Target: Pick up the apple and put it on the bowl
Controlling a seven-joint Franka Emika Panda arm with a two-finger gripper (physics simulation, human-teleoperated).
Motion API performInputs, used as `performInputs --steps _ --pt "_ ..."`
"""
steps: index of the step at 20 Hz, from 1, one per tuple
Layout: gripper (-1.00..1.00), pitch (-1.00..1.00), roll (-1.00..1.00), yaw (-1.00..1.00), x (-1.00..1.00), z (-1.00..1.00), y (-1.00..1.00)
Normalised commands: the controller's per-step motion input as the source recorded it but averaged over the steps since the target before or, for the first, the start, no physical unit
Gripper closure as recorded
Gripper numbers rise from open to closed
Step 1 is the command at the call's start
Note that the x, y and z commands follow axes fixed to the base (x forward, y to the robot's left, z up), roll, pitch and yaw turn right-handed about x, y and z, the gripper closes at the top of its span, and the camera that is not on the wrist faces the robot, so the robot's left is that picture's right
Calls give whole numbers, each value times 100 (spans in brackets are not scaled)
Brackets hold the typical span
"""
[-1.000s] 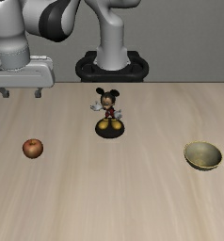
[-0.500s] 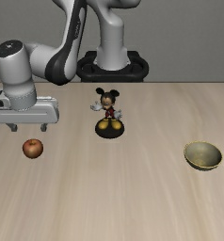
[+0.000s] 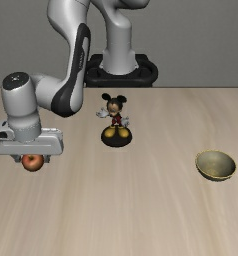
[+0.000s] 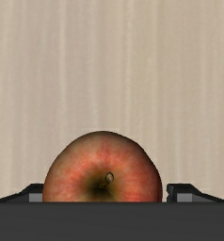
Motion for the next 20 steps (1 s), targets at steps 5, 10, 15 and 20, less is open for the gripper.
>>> performInputs --steps 5,10,15,20 --pt "100 0 0 0 0 0 0" --pt "100 0 0 0 0 0 0" --pt "100 0 0 0 0 100 0" --pt "100 0 0 0 0 20 80"
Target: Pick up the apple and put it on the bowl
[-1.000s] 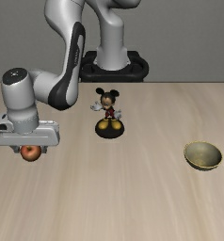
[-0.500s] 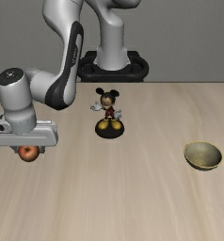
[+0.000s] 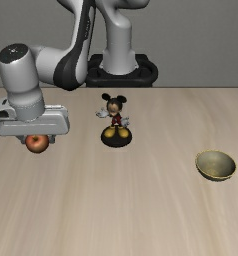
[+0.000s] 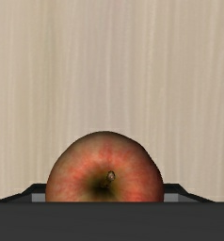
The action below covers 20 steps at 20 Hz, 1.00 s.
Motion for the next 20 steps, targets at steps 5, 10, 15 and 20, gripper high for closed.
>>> performInputs --steps 5,10,15,20 --pt "100 0 0 0 0 0 100" --pt "100 0 0 0 0 0 100" --pt "100 0 0 0 0 0 100" --pt "100 0 0 0 0 0 100"
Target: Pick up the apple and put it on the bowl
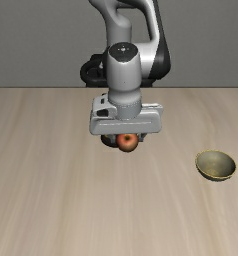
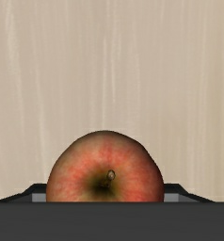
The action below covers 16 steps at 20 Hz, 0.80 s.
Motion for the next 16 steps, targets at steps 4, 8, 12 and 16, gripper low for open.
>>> performInputs --steps 4,8,12,16 --pt "100 0 0 0 0 0 100" --pt "100 0 0 0 0 0 100" --pt "100 0 0 0 0 0 100" --pt "100 0 0 0 0 0 100"
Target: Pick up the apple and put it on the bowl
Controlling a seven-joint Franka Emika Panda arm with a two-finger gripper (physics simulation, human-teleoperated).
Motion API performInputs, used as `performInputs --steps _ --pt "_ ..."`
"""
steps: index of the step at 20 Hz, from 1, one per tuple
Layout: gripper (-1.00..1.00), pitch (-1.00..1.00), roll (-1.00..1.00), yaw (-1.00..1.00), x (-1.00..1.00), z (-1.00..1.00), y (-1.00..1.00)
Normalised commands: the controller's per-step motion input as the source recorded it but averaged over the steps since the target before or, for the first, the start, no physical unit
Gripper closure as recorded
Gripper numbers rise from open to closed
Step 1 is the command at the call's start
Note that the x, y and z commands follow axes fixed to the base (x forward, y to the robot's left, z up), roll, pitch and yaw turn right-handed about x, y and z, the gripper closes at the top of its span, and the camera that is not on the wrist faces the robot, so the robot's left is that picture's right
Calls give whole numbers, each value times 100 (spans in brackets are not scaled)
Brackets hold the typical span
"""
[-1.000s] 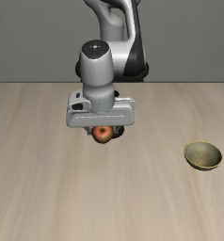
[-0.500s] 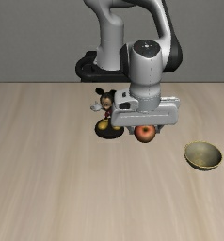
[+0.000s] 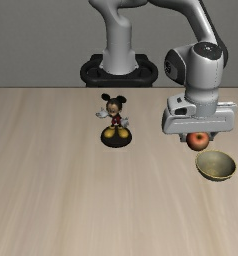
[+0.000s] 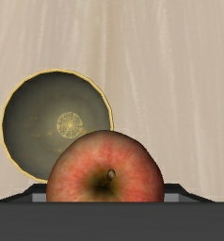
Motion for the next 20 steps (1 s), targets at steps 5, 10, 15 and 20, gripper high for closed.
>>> performInputs --steps 5,10,15,20 --pt "100 0 0 0 60 0 40" --pt "-100 0 0 0 0 0 40" --pt "-100 0 0 0 0 0 0" --pt "-100 0 0 0 0 0 0"
